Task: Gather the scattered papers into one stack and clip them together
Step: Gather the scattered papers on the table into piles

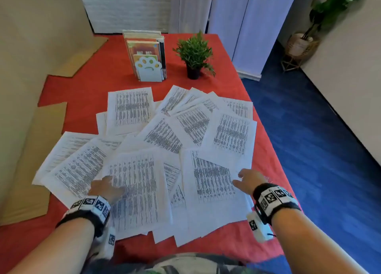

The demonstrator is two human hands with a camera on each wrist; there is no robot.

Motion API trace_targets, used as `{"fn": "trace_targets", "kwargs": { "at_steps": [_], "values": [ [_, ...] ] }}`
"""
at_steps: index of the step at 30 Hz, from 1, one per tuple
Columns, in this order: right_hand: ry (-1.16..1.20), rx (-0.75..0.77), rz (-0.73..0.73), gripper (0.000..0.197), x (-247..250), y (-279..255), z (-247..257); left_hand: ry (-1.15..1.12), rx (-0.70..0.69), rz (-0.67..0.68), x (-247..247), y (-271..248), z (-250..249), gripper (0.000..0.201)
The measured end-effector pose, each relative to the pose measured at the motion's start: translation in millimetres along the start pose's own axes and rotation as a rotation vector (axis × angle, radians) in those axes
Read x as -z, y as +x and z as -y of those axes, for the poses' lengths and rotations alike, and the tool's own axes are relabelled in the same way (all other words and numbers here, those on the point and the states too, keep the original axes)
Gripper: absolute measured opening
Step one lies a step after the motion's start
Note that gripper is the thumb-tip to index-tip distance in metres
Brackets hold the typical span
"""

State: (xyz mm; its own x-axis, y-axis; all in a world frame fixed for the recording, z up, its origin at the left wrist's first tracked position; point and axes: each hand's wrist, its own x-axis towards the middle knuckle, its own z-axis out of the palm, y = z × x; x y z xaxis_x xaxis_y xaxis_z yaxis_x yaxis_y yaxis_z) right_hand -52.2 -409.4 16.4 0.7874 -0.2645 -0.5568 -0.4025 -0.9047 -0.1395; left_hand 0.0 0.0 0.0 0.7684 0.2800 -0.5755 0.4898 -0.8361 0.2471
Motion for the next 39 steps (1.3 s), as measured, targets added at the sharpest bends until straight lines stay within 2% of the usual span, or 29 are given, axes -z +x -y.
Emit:
{"fn": "trace_targets", "kwargs": {
  "at_steps": [5,9,13,17,20,24,26,28,30,32,33,36,37,39],
  "values": [
    [0.025,-0.095,-0.124,0.06,-19,24,21,0.042,0.077,-0.011,-10,10,12,0.105],
    [-0.065,-0.008,-0.21,0.074,-30,44,30,0.114,0.058,-0.107,-22,13,17,0.105],
    [-0.109,0.0,-0.189,0.082,-34,68,41,0.038,0.022,-0.112,-26,15,23,0.103],
    [-0.042,0.024,-0.181,0.076,-30,85,49,-0.152,-0.06,-0.103,-25,15,24,0.097],
    [-0.083,0.023,-0.187,0.064,-24,88,50,-0.245,-0.155,-0.142,-25,16,23,0.086],
    [-0.108,0.03,-0.17,0.043,-20,86,50,-0.445,-0.151,-0.112,-18,17,13,0.076],
    [-0.036,-0.057,-0.244,0.035,-14,89,43,-0.474,-0.152,-0.115,-17,19,7,0.067],
    [0.096,-0.253,-0.336,0.042,-5,95,32,-0.459,-0.142,-0.135,-17,23,2,0.055],
    [0.208,-0.422,-0.323,0.056,6,103,21,-0.422,-0.131,-0.152,-17,26,-3,0.045],
    [0.277,-0.512,-0.258,0.07,13,115,13,-0.36,-0.113,-0.168,-15,31,-5,0.03],
    [0.318,-0.529,-0.251,0.075,15,121,10,-0.324,-0.101,-0.171,-16,36,-3,0.018],
    [0.43,-0.554,-0.264,0.089,15,135,3,-0.284,-0.051,-0.235,-18,47,1,0.023],
    [0.473,-0.536,-0.25,0.088,16,134,3,-0.247,-0.026,-0.254,-19,48,2,0.024],
    [0.561,-0.485,-0.249,0.073,19,135,2,-0.112,0.018,-0.247,-23,50,3,0.032]
  ]
}}
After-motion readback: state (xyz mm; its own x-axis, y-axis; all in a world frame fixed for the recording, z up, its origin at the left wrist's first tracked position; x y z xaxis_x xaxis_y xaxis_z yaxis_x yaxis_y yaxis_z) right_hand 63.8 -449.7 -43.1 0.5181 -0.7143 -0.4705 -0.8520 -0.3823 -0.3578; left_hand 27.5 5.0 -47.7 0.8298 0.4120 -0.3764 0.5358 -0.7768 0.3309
